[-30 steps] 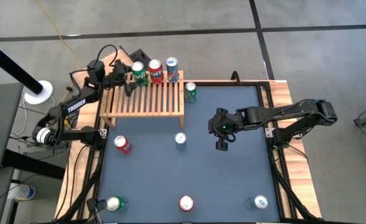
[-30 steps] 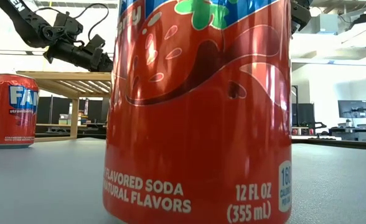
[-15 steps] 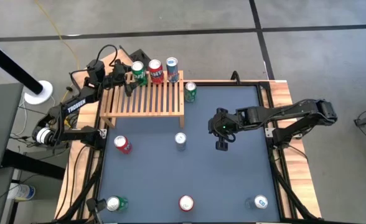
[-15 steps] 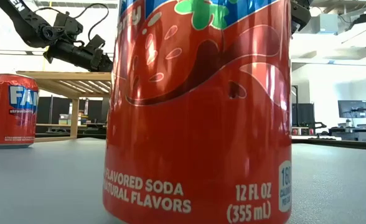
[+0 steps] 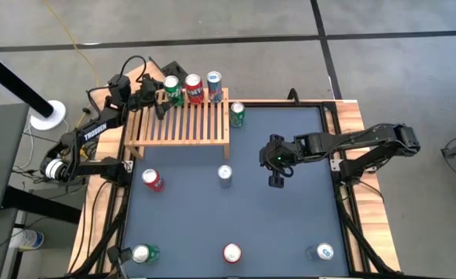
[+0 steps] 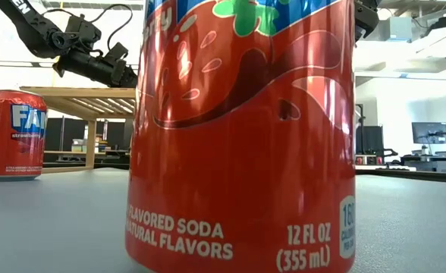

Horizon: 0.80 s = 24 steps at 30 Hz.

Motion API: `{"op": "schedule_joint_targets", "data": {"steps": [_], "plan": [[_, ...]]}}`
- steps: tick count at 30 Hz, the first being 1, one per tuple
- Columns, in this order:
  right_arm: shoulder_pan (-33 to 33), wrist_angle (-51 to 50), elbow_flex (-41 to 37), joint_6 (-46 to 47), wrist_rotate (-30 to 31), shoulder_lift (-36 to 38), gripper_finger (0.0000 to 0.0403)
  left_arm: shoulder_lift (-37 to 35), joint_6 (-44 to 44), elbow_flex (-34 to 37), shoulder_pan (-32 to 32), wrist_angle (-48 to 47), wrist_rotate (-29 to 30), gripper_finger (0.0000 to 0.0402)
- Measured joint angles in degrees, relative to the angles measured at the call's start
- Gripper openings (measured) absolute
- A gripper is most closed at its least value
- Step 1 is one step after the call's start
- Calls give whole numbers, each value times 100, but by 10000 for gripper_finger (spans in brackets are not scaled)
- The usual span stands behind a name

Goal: Place canned beverage on shelf
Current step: Put the middle right green soda can on the shelf, then put the top blue soda can on the shelf aligned with the other blue soda can

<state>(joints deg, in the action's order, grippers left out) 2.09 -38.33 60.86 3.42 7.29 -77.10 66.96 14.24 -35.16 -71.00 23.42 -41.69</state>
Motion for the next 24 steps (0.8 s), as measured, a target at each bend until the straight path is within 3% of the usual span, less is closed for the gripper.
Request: {"op": "schedule_joint_targets", "data": {"steps": [13, 24], "plan": [[2, -4, 0, 1, 0, 0, 0, -612, -94, -5, -2, -488, -37, 363], [1, 28, 0, -24, 0, 0, 0, -1588, -94, -7, 95, -1796, 1163, 363]]}}
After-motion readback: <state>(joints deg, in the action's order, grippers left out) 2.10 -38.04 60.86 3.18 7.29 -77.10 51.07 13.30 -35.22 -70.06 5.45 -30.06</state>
